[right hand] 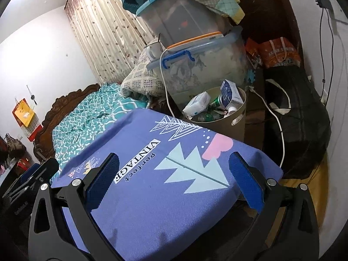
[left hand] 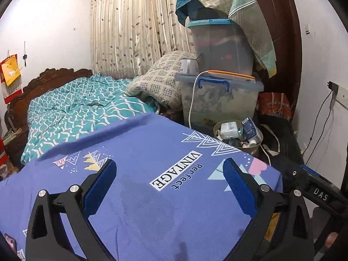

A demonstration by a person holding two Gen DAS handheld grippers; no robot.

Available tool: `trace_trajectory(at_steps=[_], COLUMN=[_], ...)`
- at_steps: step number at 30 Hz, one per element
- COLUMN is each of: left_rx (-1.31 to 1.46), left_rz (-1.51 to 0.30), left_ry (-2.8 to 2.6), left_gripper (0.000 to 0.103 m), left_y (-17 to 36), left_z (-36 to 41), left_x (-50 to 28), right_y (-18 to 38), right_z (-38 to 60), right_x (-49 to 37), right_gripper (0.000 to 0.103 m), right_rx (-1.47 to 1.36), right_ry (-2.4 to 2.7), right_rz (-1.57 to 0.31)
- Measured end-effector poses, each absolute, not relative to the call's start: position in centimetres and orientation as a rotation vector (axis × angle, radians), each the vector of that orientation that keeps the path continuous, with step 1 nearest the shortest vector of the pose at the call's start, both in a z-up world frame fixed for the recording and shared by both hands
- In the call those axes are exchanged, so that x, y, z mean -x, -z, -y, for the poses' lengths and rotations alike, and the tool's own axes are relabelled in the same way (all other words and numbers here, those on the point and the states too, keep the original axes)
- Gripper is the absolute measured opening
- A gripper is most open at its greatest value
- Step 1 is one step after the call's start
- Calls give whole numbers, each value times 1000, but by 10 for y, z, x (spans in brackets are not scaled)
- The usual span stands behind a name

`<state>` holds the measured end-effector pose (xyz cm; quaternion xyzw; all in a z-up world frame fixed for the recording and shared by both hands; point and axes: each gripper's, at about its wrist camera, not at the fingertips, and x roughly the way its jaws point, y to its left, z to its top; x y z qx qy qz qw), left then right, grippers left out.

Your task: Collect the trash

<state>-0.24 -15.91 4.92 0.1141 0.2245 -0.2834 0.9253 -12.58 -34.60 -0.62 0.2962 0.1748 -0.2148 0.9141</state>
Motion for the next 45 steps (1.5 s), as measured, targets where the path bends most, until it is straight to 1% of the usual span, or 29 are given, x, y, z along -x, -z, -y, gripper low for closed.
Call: trace_trajectory(at_steps=[10,23,45], left_rx=[-234,-240,-241], left_rz=[-486,-478,-494], left_ry=[533,511,521], left_gripper=[95,95,95], left_y=[-51,-51,-49], left_z=[155,154,157], left_x=[-4,-5,-7], right_y=[17,12,22], right_z=[347,349,353], right_x=[119,118,114], right_gripper=[100,100,100], right_rx=[-628,-627,-650], right_ry=[437,416,394], right_rz=[-395,-394,-421])
